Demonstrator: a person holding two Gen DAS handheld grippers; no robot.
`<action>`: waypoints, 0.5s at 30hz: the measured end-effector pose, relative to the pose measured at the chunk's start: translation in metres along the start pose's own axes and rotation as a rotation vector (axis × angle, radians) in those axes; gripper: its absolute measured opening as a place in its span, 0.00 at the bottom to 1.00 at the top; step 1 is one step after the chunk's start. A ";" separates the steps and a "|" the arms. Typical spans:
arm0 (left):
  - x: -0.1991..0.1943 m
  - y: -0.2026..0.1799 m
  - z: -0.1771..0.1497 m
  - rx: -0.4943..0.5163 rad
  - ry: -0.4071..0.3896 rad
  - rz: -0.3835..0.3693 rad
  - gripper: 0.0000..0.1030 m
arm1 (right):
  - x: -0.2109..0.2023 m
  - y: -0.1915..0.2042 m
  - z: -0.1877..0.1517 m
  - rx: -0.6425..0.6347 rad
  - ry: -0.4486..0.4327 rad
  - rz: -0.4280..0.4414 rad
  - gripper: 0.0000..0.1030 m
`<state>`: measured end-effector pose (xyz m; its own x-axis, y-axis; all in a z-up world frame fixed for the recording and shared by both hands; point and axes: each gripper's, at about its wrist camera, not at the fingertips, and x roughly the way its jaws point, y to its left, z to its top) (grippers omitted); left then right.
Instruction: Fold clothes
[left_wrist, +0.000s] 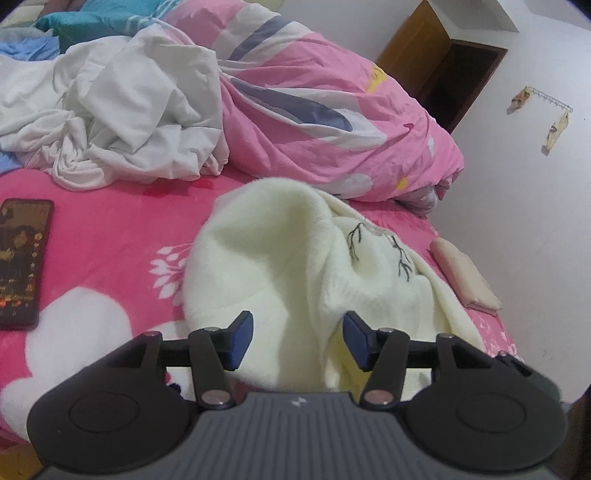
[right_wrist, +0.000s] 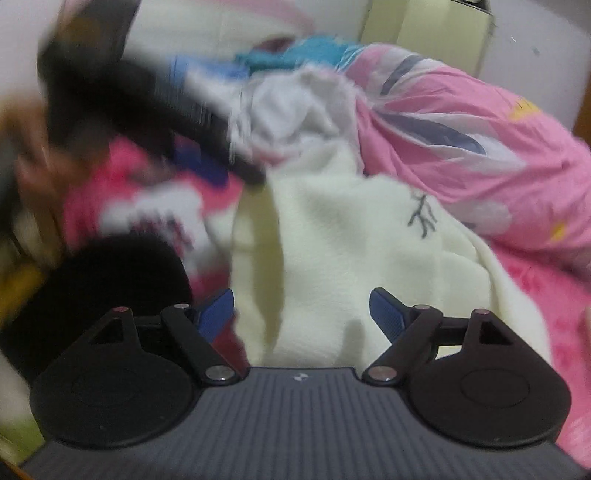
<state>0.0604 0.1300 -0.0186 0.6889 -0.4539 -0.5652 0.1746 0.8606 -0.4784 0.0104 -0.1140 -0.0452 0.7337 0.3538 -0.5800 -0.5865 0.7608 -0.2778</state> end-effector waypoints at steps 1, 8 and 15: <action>-0.002 0.002 0.000 -0.006 -0.002 -0.003 0.55 | 0.000 0.003 -0.002 -0.025 0.014 -0.015 0.78; -0.001 0.010 0.001 -0.028 0.017 -0.006 0.57 | -0.022 0.022 -0.020 -0.291 0.004 -0.006 0.96; -0.019 -0.002 -0.017 0.019 0.029 -0.020 0.71 | 0.006 0.021 -0.023 -0.342 0.094 0.001 0.59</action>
<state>0.0350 0.1332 -0.0190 0.6645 -0.4773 -0.5750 0.2013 0.8554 -0.4773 -0.0054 -0.1078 -0.0720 0.7078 0.2902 -0.6440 -0.6795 0.5289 -0.5085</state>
